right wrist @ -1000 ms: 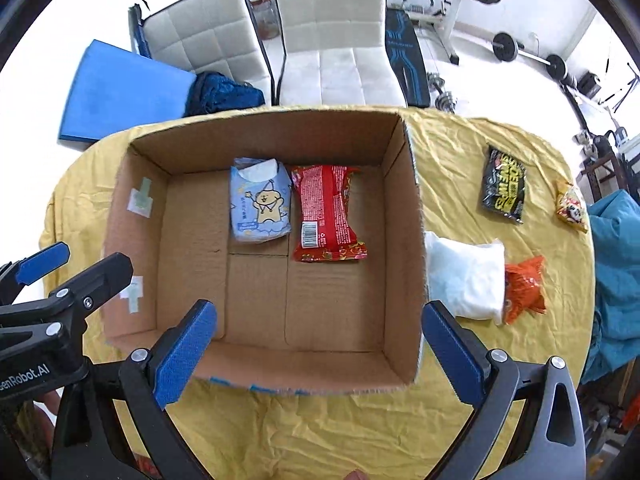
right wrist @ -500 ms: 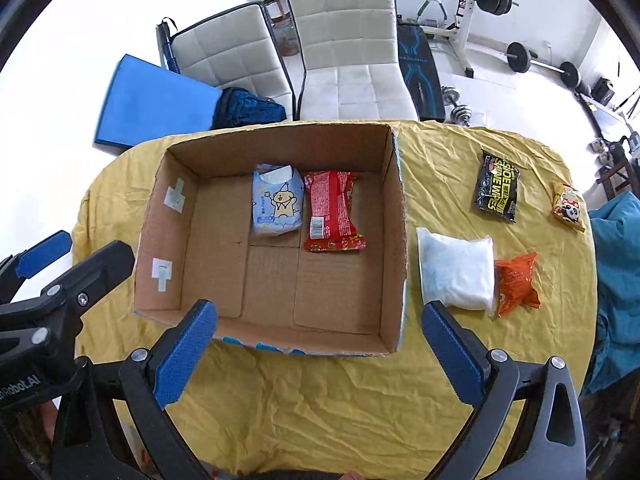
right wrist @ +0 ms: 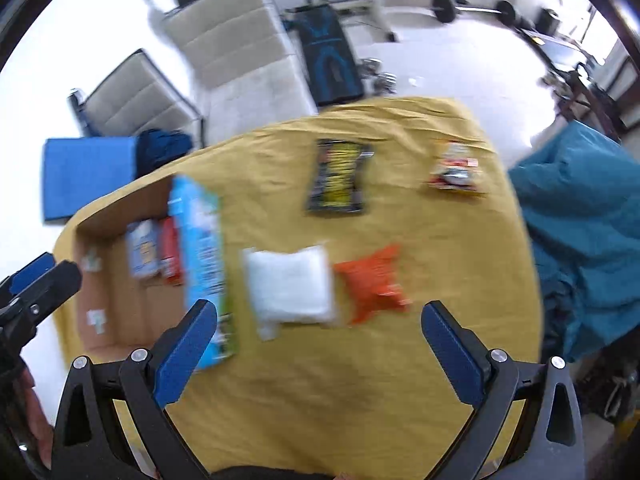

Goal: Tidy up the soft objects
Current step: 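Grasp the black shoe shine wipes with the left tool while the right tool grasps the yellow panda bag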

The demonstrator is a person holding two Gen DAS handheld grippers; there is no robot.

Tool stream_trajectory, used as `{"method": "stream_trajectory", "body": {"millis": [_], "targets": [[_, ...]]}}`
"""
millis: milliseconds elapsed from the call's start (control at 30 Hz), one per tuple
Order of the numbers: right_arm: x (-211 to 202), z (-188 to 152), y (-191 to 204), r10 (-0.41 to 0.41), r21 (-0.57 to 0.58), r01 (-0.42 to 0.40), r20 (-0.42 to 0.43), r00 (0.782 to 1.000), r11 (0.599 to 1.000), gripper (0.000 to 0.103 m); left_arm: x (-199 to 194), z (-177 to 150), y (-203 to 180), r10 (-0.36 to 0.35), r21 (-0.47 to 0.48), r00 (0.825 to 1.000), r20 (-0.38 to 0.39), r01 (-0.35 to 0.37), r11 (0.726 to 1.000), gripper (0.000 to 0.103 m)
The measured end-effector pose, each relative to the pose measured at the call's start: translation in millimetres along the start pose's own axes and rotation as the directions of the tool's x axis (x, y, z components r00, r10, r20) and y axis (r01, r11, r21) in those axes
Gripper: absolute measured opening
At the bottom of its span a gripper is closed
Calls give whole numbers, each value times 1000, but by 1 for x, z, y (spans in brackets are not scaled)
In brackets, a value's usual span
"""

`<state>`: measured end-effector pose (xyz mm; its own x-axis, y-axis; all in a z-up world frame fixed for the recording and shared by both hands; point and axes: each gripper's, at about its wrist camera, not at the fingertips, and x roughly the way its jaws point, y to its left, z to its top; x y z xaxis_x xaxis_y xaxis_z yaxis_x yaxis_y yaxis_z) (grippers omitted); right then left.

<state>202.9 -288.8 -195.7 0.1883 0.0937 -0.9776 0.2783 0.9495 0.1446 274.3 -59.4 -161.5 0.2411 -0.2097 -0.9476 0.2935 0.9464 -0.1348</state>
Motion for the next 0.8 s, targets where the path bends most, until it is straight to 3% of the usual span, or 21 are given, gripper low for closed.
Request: {"method": "stream_trajectory", "body": {"millis": [200,300,500,567,600,667,733,767,800], "targets": [[46,65,-114,-81,87,87,-73,994,992,103,90,58,-70,-41,35,991,-131,46,998,103],[83,101,-152,-71,121,85,-119,990,989,103,142,84,-91,-38,30,980,-197,44,999,103],[162,146,-188,-29,182,69,-215,976,981,103,249,106,-104,-55,-10,927,-372,56,998,103],[184,152,-190,-7,209,60,-246,969,976,103,283,105,-104,-92,-46,893,-441,80,996,103],[193,154,-192,1,219,57,-259,966,974,103,291,105,-103,-101,-60,884,-456,83,995,102],[211,158,-197,22,241,48,-280,960,969,103,311,102,-102,-118,-89,869,-481,86,992,95],[225,160,-198,34,245,42,-299,954,968,101,320,99,-105,-86,-70,875,-477,60,996,86],[230,160,-198,28,242,49,-307,951,969,101,323,97,-108,-53,-39,878,-476,39,998,75],[234,160,-198,21,235,55,-311,950,970,98,325,95,-111,-30,-14,880,-473,27,1000,71]]}}
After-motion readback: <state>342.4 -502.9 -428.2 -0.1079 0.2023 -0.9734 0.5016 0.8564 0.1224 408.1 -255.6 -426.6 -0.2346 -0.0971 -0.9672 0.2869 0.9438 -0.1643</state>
